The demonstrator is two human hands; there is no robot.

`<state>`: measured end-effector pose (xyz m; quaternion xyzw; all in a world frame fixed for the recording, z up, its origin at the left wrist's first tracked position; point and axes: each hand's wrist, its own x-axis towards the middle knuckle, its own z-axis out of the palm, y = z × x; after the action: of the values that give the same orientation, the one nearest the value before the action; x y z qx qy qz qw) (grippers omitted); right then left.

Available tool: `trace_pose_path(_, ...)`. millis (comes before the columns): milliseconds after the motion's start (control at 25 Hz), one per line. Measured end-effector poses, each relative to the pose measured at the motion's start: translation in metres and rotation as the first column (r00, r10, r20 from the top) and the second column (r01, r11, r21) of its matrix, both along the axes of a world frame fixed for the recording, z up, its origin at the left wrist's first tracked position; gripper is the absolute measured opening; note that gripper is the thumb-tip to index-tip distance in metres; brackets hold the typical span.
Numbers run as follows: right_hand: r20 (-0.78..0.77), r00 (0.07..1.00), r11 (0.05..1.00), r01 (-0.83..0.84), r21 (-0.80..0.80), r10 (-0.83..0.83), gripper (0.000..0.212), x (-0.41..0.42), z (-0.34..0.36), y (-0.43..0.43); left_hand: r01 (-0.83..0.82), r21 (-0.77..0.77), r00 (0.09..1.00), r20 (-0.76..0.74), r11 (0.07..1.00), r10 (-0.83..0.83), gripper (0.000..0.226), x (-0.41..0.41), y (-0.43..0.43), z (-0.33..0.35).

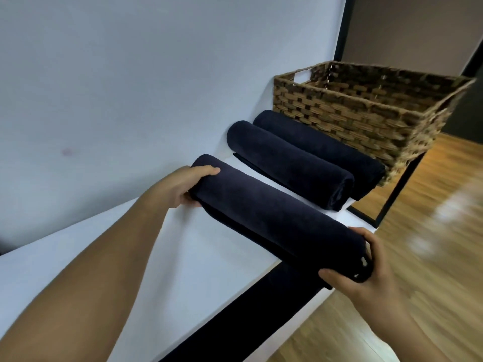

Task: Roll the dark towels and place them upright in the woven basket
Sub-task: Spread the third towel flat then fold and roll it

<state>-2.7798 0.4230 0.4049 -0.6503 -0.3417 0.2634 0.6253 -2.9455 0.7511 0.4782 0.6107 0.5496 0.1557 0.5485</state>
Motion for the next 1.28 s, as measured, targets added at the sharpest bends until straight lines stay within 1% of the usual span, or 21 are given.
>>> trace_pose_path(80, -0.165, 0.985, 0.998, -0.049, 0.034, 0.054, 0.082, 0.004, 0.0, -0.003, 0.074, -0.073, 0.997, 0.029, 0.995, -0.072, 0.047, -0.004, 0.007, 0.003)
trace_pose_path(120, -0.186, 0.981, 0.997, -0.052, 0.049, 0.06, 0.083, 0.006, 0.002, -0.005, 0.107, -0.107, 0.994, 0.049, 0.988, -0.102, 0.045, -0.007, 0.009, 0.004)
trace_pose_path(160, -0.164, 0.985, 0.998, -0.04, 0.05, 0.048, 0.082, 0.007, 0.005, -0.006, 0.133, -0.134, 0.99, 0.068, 0.982, -0.125, 0.045, -0.009, 0.011, 0.005)
trace_pose_path(240, -0.08, 0.997, 0.997, 0.023, 0.07, -0.017, 0.077, 0.01, 0.019, -0.005, 0.172, -0.125, 0.981, 0.113, 0.977, -0.158, 0.042, -0.008, 0.011, 0.009)
trace_pose_path(360, 0.002, 0.997, 0.982, 0.075, 0.173, -0.076, 0.075, 0.028, 0.053, 0.0, 0.215, 0.014, 0.945, 0.25, 0.977, -0.211, 0.035, 0.017, 0.02, 0.041)
trace_pose_path(440, 0.112, 0.981, 0.97, 0.133, 0.204, -0.158, 0.075, 0.047, 0.082, 0.013, 0.165, 0.125, 0.921, 0.335, 0.978, -0.199, 0.03, 0.055, 0.032, 0.077)
trace_pose_path(520, 0.191, 0.944, 0.952, 0.231, 0.199, -0.269, 0.075, 0.076, 0.103, 0.038, 0.103, 0.214, 0.901, 0.394, 0.971, -0.182, 0.037, 0.105, 0.052, 0.105)
trace_pose_path(600, 0.225, 0.908, 0.932, 0.322, 0.167, -0.354, 0.076, 0.105, 0.115, 0.066, 0.051, 0.282, 0.895, 0.413, 0.958, -0.169, 0.054, 0.158, 0.069, 0.116)
trace_pose_path(640, 0.242, 0.894, 0.926, 0.356, 0.127, -0.377, 0.076, 0.118, 0.115, 0.079, 0.018, 0.331, 0.916, 0.373, 0.943, -0.149, 0.062, 0.18, 0.073, 0.112)
trace_pose_path(680, 0.257, 0.885, 0.921, 0.383, 0.069, -0.388, 0.077, 0.128, 0.111, 0.09, 0.019, 0.428, 0.953, 0.266, 0.904, -0.146, 0.065, 0.199, 0.076, 0.103)
trace_pose_path(720, 0.281, 0.874, 0.912, 0.411, 0.008, -0.396, 0.079, 0.136, 0.106, 0.098, 0.072, 0.564, 0.983, 0.102, 0.823, -0.156, 0.063, 0.218, 0.077, 0.09)
trace_pose_path(760, 0.316, 0.857, 0.897, 0.441, -0.04, -0.407, 0.081, 0.141, 0.1, 0.103, 0.14, 0.693, 0.988, -0.046, 0.707, -0.15, 0.057, 0.235, 0.075, 0.077)
trace_pose_path(800, 0.356, 0.833, 0.88, 0.471, -0.056, -0.423, 0.083, 0.142, 0.095, 0.106, 0.2, 0.772, 0.979, -0.134, 0.604, -0.152, 0.053, 0.247, 0.07, 0.065)
trace_pose_path(840, 0.386, 0.808, 0.864, 0.501, -0.052, -0.445, 0.084, 0.144, 0.092, 0.107, 0.256, 0.791, 0.966, -0.194, 0.556, -0.169, 0.055, 0.255, 0.066, 0.054)
trace_pose_path(880, 0.411, 0.783, 0.848, 0.528, -0.043, -0.466, 0.085, 0.147, 0.089, 0.108, 0.314, 0.781, 0.949, -0.252, 0.54, -0.188, 0.065, 0.261, 0.062, 0.046)
trace_pose_path(920, 0.438, 0.76, 0.832, 0.553, -0.048, -0.48, 0.086, 0.149, 0.086, 0.111, 0.367, 0.755, 0.93, -0.308, 0.544, -0.2, 0.076, 0.265, 0.064, 0.037)
trace_pose_path(960, 0.468, 0.738, 0.815, 0.576, -0.06, -0.487, 0.087, 0.149, 0.083, 0.114, 0.404, 0.73, 0.914, -0.35, 0.551, -0.206, 0.082, 0.267, 0.064, 0.032)
trace_pose_path(1040, 0.509, 0.705, 0.793, 0.605, -0.069, -0.494, 0.087, 0.15, 0.081, 0.12, 0.428, 0.722, 0.901, -0.388, 0.544, -0.194, 0.083, 0.27, 0.066, 0.027)
trace_pose_path(1080, 0.513, 0.706, 0.793, 0.604, -0.075, -0.489, 0.086, 0.149, 0.083, 0.121, 0.43, 0.723, 0.899, -0.397, 0.541, -0.184, 0.083, 0.272, 0.066, 0.028)
trace_pose_path(1160, 0.504, 0.723, 0.802, 0.59, -0.094, -0.473, 0.087, 0.147, 0.089, 0.121, 0.434, 0.697, 0.895, -0.407, 0.571, -0.183, 0.082, 0.271, 0.065, 0.038)
trace_pose_path(1280, 0.555, 0.723, 0.795, 0.582, -0.17, -0.411, 0.09, 0.147, 0.095, 0.114, 0.447, 0.669, 0.874, -0.469, 0.595, -0.129, 0.085, 0.263, 0.042, 0.059)
